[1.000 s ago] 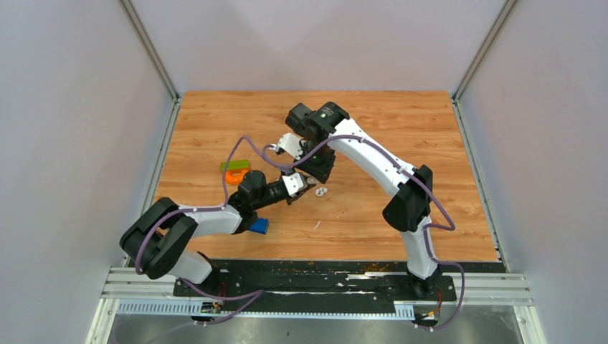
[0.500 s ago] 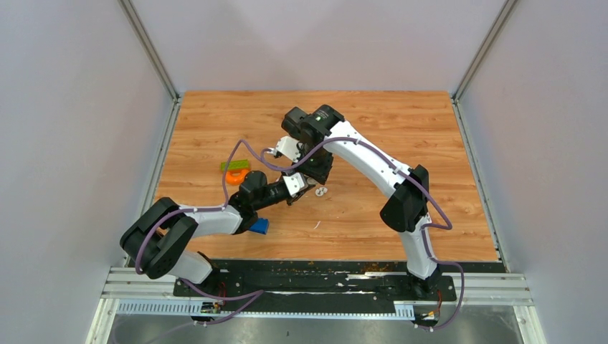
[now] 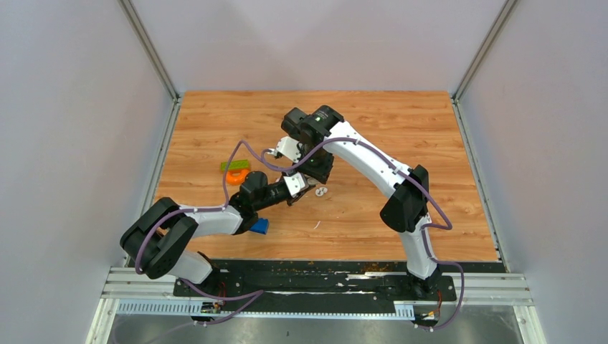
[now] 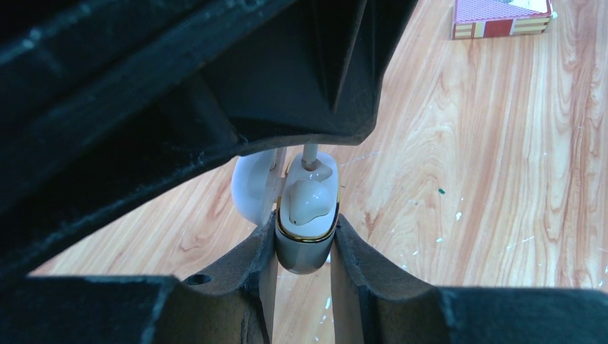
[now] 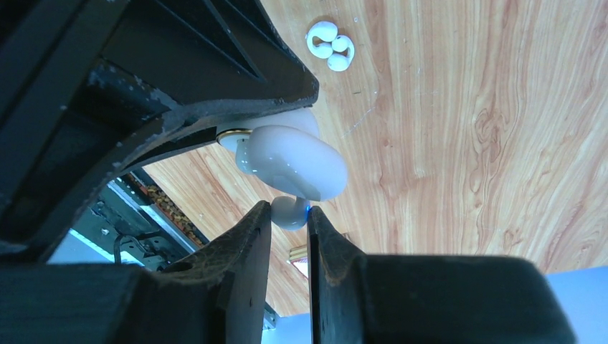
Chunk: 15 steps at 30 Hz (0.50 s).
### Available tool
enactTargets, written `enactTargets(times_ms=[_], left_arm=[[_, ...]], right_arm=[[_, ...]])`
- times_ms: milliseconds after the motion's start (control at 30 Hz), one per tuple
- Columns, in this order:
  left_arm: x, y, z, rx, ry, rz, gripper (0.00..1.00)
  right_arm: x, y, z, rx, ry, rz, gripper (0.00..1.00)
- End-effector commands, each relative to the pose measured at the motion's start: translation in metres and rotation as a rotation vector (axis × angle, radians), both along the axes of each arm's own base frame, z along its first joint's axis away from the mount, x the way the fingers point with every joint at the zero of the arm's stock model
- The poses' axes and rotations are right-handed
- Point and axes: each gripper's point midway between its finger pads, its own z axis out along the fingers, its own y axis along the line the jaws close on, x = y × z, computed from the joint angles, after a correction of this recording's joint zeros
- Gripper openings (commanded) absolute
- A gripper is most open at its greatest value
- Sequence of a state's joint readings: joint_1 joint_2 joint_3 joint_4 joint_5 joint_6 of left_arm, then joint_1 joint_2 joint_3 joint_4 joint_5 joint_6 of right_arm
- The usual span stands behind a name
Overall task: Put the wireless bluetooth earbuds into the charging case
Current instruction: Place the earbud in the charging case.
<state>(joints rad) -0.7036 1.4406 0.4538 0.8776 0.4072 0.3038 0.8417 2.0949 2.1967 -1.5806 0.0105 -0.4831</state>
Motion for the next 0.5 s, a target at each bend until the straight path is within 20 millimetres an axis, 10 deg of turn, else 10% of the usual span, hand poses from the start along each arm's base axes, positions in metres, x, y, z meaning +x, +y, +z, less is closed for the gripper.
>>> enactTargets(times_ms=[0, 467], left_arm=[[0.0065, -0.0113, 0.0235, -0.035, -0.059, -0.008, 0.08], [0.0047, -0.0158, 0.0297, -0.077, -0.034, -0.015, 0.08]], right_arm=[[0.0004, -0.0007, -0.0009, -0.031, -0.034, 0.031, 0.19], [-0.0003, 0.009, -0.0047, -0.004, -0.01, 0.016, 0.18]])
